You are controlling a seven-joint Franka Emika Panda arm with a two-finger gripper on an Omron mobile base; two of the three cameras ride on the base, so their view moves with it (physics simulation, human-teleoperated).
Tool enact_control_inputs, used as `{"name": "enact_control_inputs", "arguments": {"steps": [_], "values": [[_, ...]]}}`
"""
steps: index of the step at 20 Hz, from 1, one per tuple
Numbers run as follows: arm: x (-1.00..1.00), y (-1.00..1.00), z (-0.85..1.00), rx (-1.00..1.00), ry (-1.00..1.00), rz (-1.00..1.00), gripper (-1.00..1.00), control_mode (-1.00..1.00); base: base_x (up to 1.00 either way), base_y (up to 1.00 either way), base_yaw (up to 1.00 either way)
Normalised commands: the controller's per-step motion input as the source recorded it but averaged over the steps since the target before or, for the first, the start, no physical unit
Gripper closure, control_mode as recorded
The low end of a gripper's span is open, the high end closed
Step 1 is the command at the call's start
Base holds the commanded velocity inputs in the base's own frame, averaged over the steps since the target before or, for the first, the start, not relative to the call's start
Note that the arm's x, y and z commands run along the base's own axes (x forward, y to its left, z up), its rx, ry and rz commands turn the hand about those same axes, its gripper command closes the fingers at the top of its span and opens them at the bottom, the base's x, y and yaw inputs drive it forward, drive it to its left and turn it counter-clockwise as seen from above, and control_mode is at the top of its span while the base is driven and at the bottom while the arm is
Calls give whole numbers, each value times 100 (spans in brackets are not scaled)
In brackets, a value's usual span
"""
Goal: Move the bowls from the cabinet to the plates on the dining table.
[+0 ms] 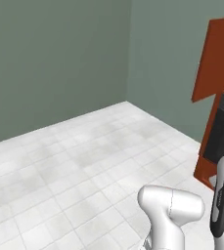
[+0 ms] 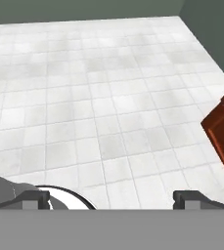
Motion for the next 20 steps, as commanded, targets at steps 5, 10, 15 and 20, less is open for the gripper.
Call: {"name": "enact_control_inputs", "arguments": {"steps": [5, 10, 15, 20], "values": [[0, 0, 0, 0, 0, 0, -100, 100, 14, -1, -41], [0, 0, 0, 0, 0, 0, -100, 100, 7, 0, -39], [0, 0, 0, 0, 0, 0, -100, 100, 11, 0, -40], [0, 0, 0, 0, 0, 0, -100, 100, 8, 0, -41]]}}
